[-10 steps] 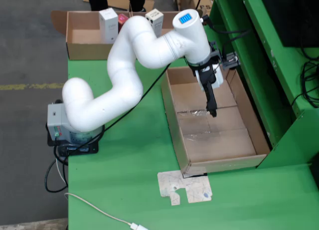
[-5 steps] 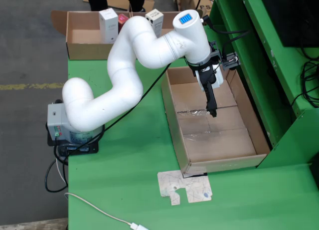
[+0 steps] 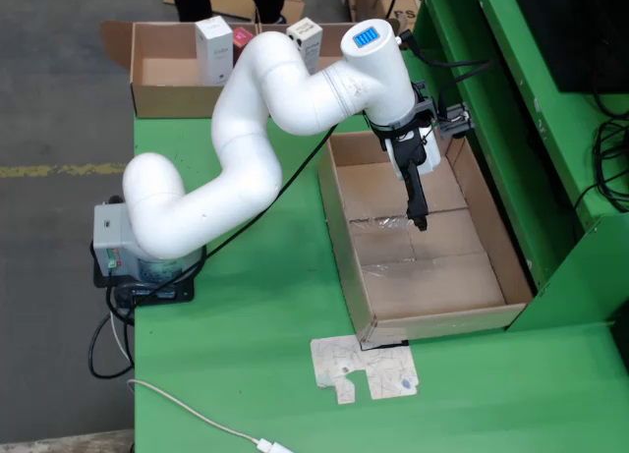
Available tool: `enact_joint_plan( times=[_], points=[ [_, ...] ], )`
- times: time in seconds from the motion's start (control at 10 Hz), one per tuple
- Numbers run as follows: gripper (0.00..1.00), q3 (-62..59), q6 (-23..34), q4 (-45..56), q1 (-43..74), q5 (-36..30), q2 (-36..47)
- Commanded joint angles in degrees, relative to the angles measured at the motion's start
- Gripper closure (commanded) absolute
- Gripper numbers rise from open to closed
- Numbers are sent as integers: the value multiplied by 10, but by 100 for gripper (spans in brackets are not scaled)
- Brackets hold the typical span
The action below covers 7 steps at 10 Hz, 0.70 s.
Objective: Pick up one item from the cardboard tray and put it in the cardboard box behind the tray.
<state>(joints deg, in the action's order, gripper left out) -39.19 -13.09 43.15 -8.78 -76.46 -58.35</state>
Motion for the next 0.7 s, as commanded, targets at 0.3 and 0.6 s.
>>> enact_joint_plan(
  times=[0.3, 0.6],
  points=[
    [0, -129, 38, 73, 32, 2, -12],
    [0, -146, 35, 88, 26, 7, -14]
  ],
)
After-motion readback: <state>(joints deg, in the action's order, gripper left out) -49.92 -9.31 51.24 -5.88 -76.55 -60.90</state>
